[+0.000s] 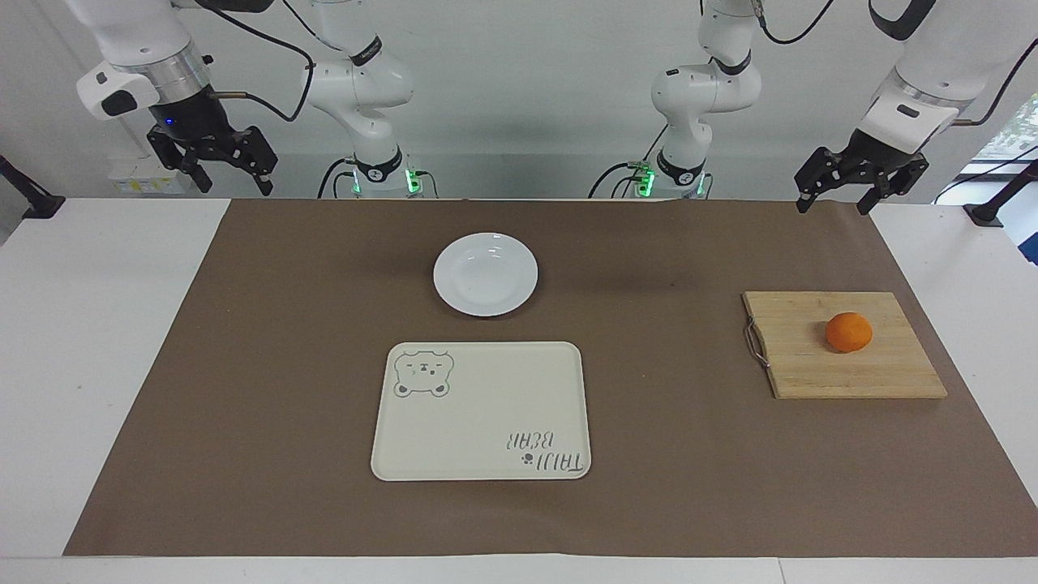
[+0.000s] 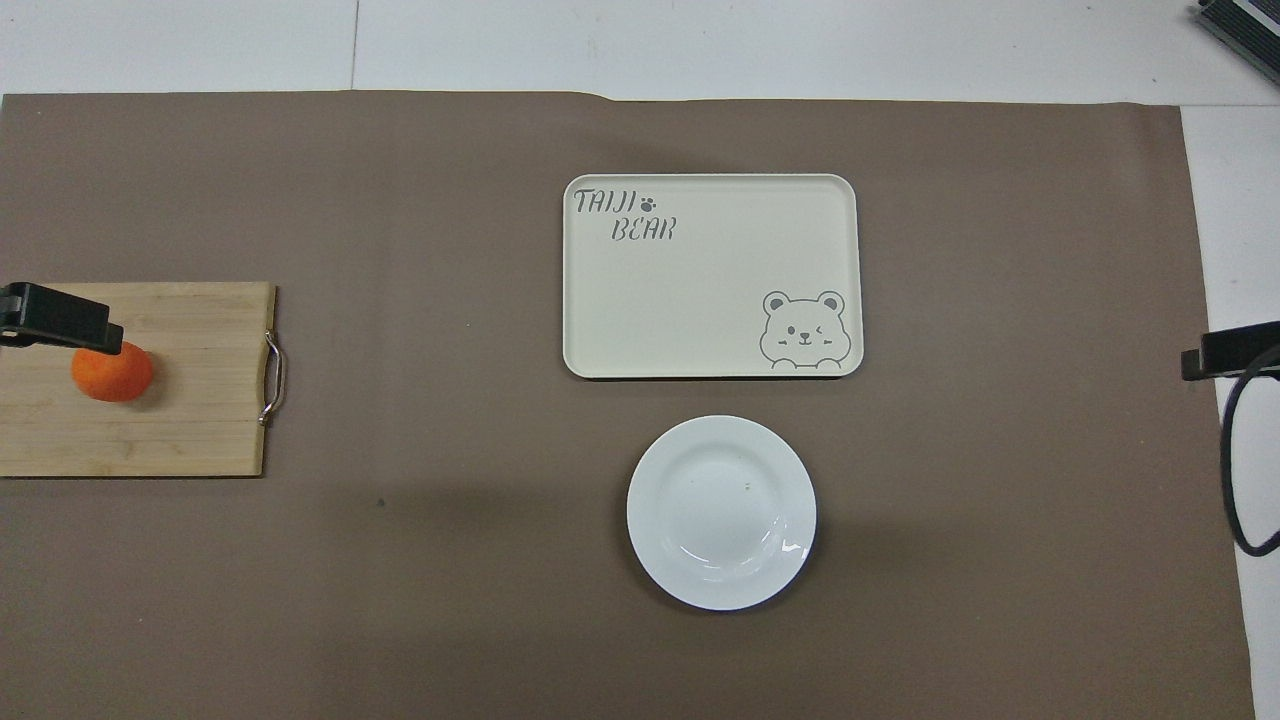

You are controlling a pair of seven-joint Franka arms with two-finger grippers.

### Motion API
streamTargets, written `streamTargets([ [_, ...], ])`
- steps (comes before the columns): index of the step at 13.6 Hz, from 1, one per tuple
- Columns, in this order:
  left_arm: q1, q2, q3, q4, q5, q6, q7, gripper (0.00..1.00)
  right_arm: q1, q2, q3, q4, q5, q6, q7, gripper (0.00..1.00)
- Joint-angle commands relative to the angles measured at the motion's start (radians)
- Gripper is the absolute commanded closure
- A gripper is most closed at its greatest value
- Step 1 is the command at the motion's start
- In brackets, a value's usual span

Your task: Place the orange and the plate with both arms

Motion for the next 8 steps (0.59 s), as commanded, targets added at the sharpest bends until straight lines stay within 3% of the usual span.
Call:
streamTargets([
  [1,0.01,-0.018,-0.002,-0.012,-0.004,-0.012,0.006,0.0,0.003,0.004,0.017,0.044,-0.02,-0.022,-0.015,0.0],
  [8,0.005,-0.018,-0.002,-0.011,-0.004,-0.016,-0.001,0.0,0.004,-0.008,0.017,0.029,-0.018,-0.033,-0.014,0.0],
])
